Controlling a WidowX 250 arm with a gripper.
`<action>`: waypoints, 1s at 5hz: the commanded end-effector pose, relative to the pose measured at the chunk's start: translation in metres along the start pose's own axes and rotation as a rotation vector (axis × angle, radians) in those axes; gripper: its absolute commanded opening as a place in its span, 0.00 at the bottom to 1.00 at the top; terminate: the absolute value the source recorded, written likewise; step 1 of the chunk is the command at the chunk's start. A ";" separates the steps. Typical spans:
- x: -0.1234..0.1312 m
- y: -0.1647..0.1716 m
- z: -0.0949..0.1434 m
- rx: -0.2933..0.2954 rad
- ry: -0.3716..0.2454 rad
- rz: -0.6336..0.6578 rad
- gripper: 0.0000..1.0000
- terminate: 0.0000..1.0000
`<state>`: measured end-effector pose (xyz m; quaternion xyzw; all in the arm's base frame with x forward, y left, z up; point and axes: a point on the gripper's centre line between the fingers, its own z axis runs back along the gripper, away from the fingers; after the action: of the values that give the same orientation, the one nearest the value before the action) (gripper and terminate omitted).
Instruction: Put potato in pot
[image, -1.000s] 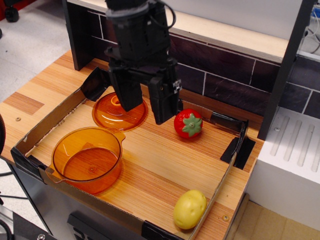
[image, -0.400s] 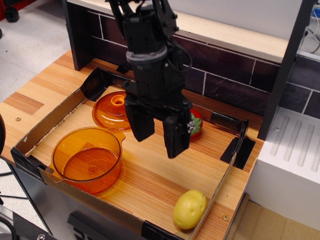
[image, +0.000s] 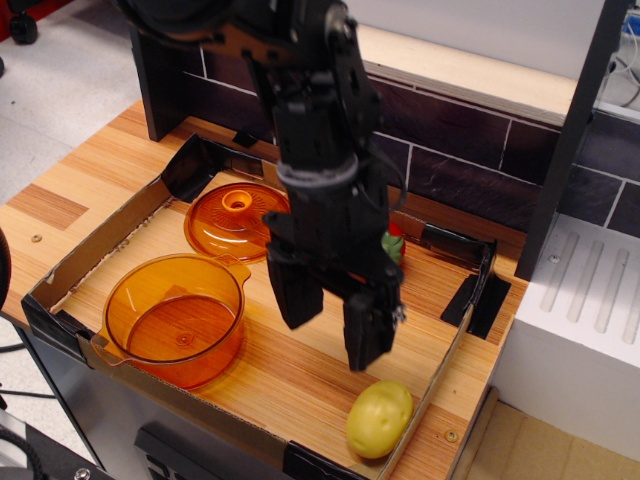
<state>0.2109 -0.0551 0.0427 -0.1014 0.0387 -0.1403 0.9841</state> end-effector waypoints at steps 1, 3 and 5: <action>-0.003 -0.011 -0.011 0.017 -0.002 -0.030 1.00 0.00; 0.001 -0.014 -0.024 0.041 -0.006 -0.021 1.00 0.00; 0.004 -0.019 -0.036 0.066 -0.015 -0.023 1.00 0.00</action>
<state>0.2001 -0.0807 0.0028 -0.0682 0.0421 -0.1459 0.9861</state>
